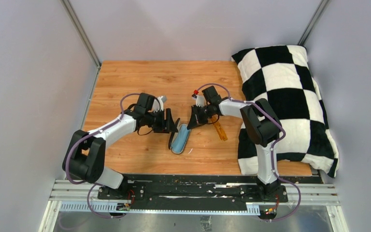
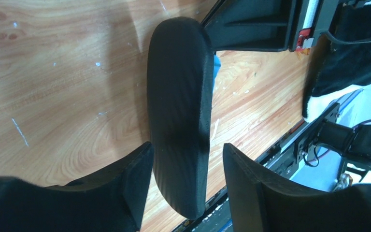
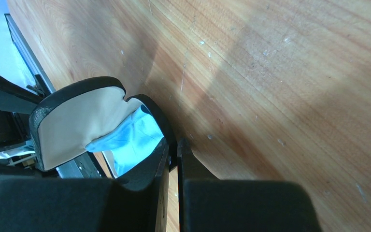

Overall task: Organize the sunglasses
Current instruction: Place the sunglasses case at the center of the board.

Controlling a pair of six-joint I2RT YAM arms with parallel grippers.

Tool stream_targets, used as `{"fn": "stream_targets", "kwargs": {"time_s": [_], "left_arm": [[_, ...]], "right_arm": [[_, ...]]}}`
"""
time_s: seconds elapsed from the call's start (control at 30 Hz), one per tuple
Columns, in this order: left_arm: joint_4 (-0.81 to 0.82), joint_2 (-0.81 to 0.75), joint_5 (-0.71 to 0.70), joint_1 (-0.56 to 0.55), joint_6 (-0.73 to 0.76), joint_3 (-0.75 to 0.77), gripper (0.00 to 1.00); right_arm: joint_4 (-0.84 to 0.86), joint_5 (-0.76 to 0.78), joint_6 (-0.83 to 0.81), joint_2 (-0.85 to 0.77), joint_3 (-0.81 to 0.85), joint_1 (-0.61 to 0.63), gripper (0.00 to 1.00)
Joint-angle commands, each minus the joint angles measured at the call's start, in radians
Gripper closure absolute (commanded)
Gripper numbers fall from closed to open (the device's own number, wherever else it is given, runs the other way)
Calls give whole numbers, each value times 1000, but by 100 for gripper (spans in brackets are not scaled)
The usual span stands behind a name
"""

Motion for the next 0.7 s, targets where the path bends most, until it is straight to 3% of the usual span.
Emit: {"fn": "stream_targets", "kwargs": {"time_s": [0.0, 0.13, 0.4, 0.67], "left_arm": [[48, 8, -4, -4, -30, -33, 45], [56, 1, -10, -6, -41, -37, 52], [49, 7, -21, -6, -41, -30, 59], [36, -5, -31, -7, -37, -28, 60]], "right_arm": [[-52, 27, -27, -7, 22, 1, 98], [-59, 32, -28, -8, 28, 1, 92], [-72, 60, -31, -47, 17, 6, 64], [-128, 142, -42, -153, 23, 5, 58]]}}
